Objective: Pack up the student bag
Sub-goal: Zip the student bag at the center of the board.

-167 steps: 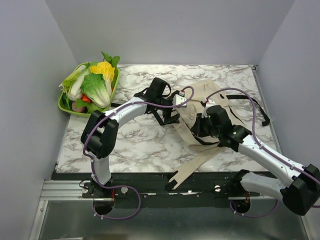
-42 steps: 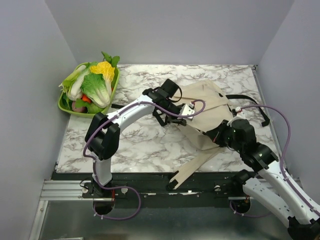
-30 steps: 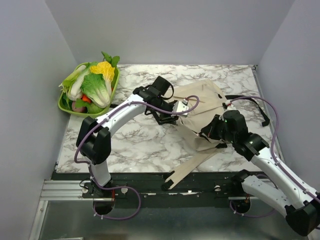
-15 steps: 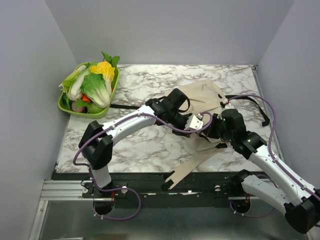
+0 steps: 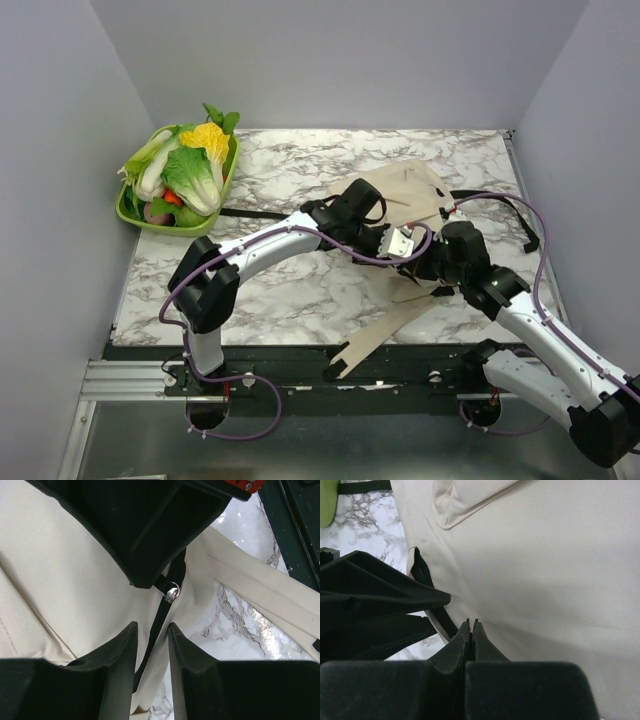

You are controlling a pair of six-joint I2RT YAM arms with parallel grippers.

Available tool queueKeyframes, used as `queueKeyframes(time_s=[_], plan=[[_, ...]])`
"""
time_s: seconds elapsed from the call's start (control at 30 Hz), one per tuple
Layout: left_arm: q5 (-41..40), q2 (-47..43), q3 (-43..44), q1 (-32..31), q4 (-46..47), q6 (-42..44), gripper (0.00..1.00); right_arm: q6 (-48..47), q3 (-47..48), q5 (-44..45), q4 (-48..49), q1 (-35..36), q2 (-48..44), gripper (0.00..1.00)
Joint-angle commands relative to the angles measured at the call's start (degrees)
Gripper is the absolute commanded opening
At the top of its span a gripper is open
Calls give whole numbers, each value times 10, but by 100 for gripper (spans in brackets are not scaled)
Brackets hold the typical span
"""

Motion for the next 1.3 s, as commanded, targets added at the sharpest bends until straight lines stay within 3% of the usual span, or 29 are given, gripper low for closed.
queueKeyframes(time_s=[0.0, 0.07, 0.17, 0.2, 0.23, 0.43, 0.7, 0.93, 0.97, 1.1, 1.27], plan=[[21, 7, 12, -11, -29, 15, 33, 0, -10, 15, 12, -3, -6, 1], [25, 0, 5, -20, -59, 34, 27, -2, -10, 20, 12, -4, -6, 1], [42, -12, -11, -32, -83, 47, 12, -1, -3, 27, 13, -3, 1, 1], [44, -15, -13, -34, -88, 47, 1, -1, -1, 28, 13, -4, 6, 1], [46, -18, -14, -40, -89, 41, 0, -1, 4, 28, 14, -4, 11, 1], [45, -20, -16, -58, -94, 34, 0, -7, 19, 16, 19, -3, 26, 1], [31, -13, 10, -73, -73, -3, 18, -3, 12, 13, 23, -3, 19, 1], [-1, -9, 25, -74, 3, -120, 22, 8, -4, 15, 24, -3, 2, 1], [-2, -9, 22, -74, 19, -148, 21, 8, -8, 16, 25, -4, 0, 1], [8, -10, 9, -75, 46, -209, 0, 13, -18, 19, 26, -4, -4, 1], [44, -16, -15, -83, 22, -195, 0, 16, -23, 27, 26, -4, -5, 1]])
